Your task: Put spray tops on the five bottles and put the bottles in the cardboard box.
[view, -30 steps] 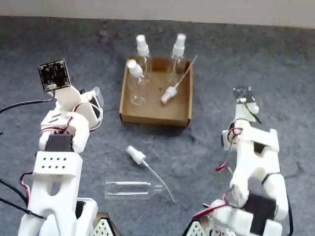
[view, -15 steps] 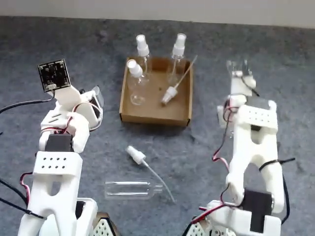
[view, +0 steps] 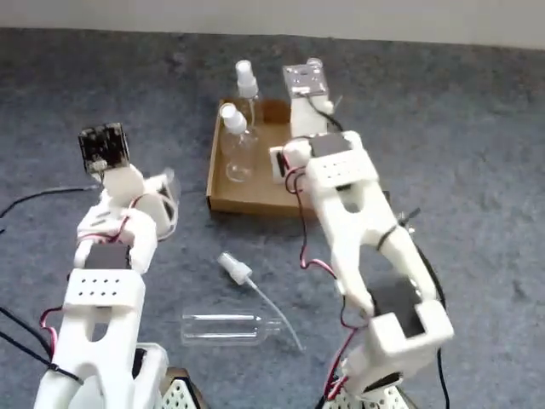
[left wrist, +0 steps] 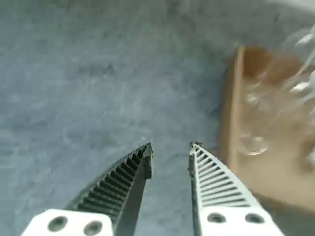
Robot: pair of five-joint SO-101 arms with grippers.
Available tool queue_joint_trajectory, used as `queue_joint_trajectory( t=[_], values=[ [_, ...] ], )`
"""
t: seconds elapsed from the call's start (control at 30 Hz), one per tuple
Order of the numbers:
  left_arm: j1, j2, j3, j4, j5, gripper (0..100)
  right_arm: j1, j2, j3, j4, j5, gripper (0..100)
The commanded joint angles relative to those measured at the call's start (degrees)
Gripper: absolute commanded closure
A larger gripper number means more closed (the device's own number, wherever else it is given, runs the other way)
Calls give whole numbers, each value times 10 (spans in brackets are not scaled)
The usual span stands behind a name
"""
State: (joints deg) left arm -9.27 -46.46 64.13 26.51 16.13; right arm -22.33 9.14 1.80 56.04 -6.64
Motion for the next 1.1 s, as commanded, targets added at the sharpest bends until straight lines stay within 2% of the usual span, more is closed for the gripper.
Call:
queue_joint_trajectory(
  t=[0.0, 0.2, 0.6, 1.07],
  values=[
    [-64, -9, 46, -39, -38, 912, -7, 17, -75, -14, -44, 721],
    [-65, -12, 116, -160, -39, 912, -7, 58, -109, -15, -75, 721],
    [-65, -12, 117, -161, -40, 912, -4, 134, -109, -101, -76, 721],
    [-65, -11, 117, -161, -40, 912, -3, 185, -109, -109, -76, 721]
  ],
)
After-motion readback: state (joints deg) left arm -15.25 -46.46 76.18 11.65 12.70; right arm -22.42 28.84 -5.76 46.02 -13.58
